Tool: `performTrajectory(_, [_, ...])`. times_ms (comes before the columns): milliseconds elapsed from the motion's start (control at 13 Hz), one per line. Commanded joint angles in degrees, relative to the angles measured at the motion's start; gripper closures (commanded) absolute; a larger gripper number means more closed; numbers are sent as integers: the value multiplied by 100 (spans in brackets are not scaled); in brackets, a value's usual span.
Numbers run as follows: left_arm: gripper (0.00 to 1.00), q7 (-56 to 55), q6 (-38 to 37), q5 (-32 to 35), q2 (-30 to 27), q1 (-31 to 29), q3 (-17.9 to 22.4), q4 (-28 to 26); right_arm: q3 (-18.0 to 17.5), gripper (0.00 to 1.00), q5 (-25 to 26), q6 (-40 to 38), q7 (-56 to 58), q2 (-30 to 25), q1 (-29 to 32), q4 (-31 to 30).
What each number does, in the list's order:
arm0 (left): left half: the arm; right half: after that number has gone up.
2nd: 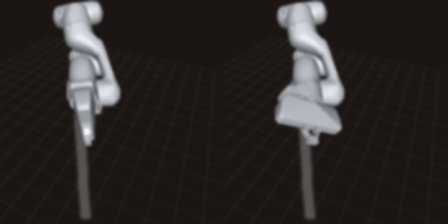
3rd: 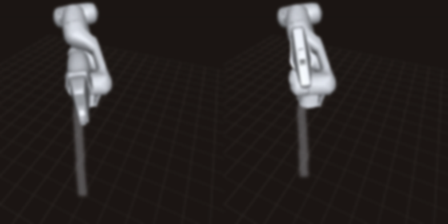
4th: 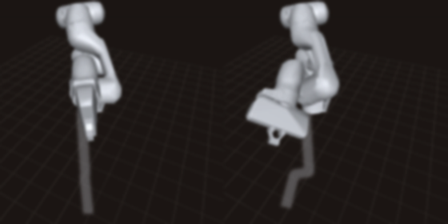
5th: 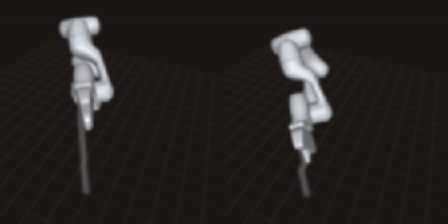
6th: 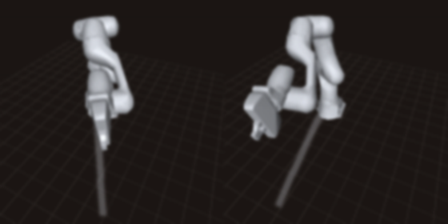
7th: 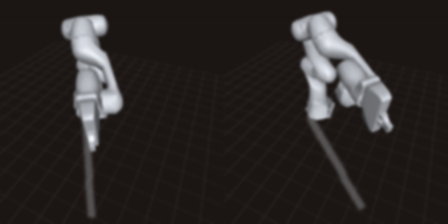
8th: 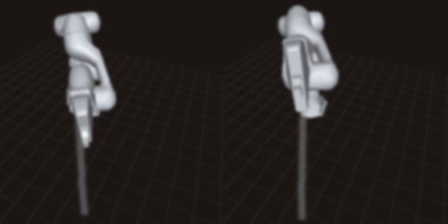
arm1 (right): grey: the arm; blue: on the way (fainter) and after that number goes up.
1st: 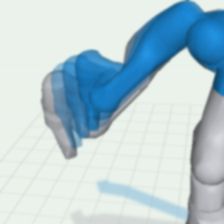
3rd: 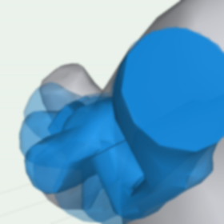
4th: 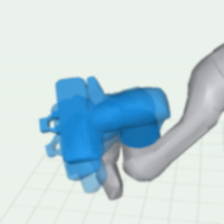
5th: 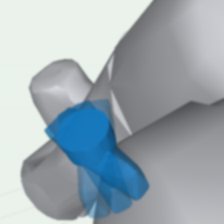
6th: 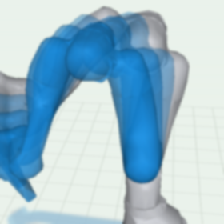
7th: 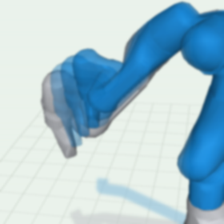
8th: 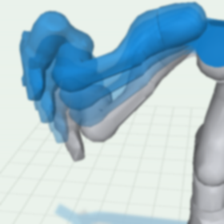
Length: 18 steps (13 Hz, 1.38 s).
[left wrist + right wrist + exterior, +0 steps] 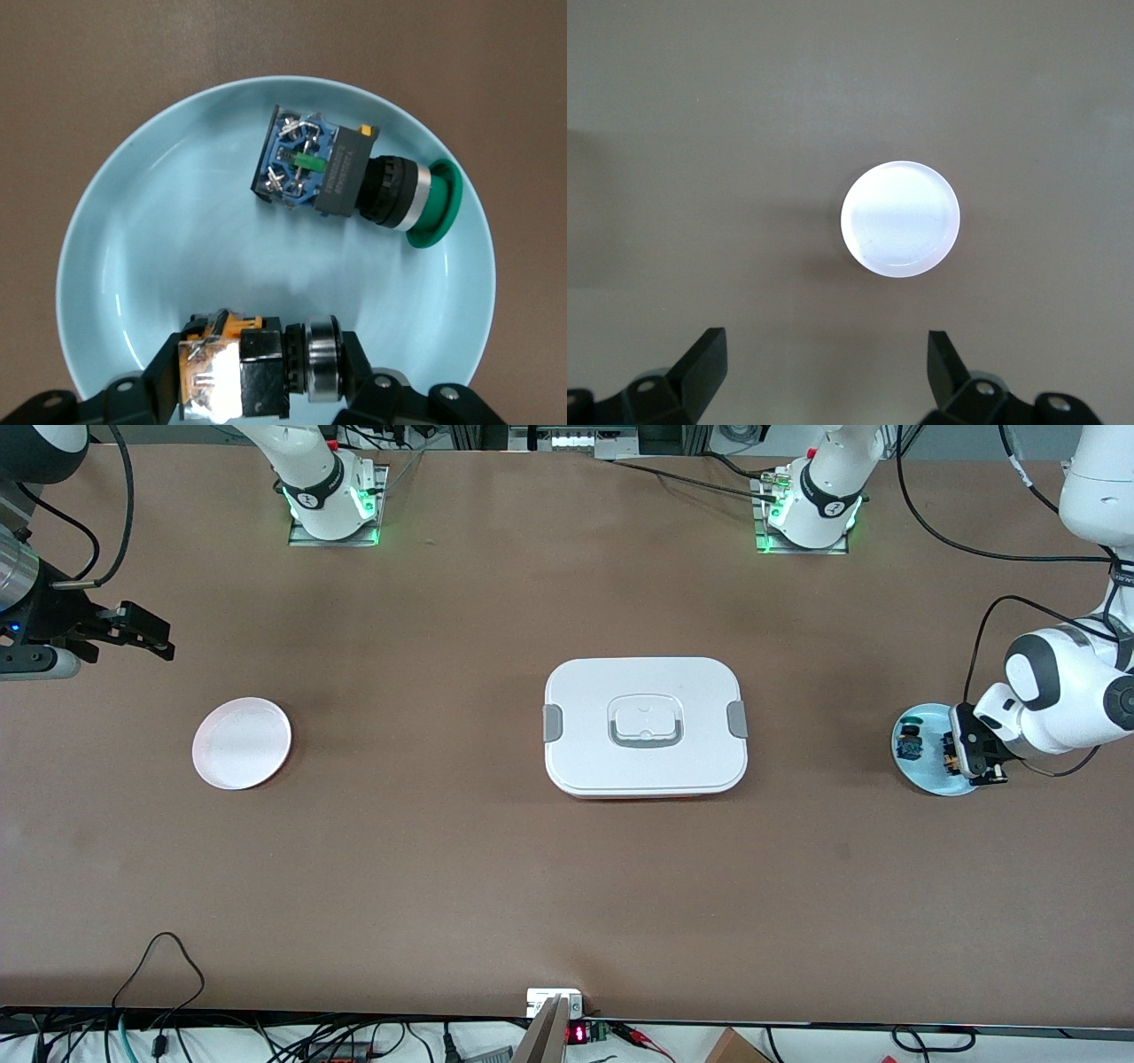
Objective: Transfer orange switch to right arm and place
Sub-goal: 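Close the left gripper on the orange switch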
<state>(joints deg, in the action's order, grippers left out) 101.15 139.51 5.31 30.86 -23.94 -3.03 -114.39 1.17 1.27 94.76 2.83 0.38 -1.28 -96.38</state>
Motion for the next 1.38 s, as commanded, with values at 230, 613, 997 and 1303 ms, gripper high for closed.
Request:
performTrajectory(230, [100, 370, -29, 14, 52, -67, -57, 84, -11, 0, 5, -98, 60, 23, -13, 84])
performTrajectory(613, [100, 370, -476, -21, -45, -155, -101, 136, -3, 0, -4, -90, -10, 23, 5, 84])
performTrajectory(997, [100, 379, -1582, -74, -352, -217, -259, 662, 32, 0, -30, -98, -342, 23, 57, 163])
performTrajectory(1303, [100, 379, -3092, -608, -353, -217, -400, 1672, 6, 0, 5, -125, -354, 15, 13, 163])
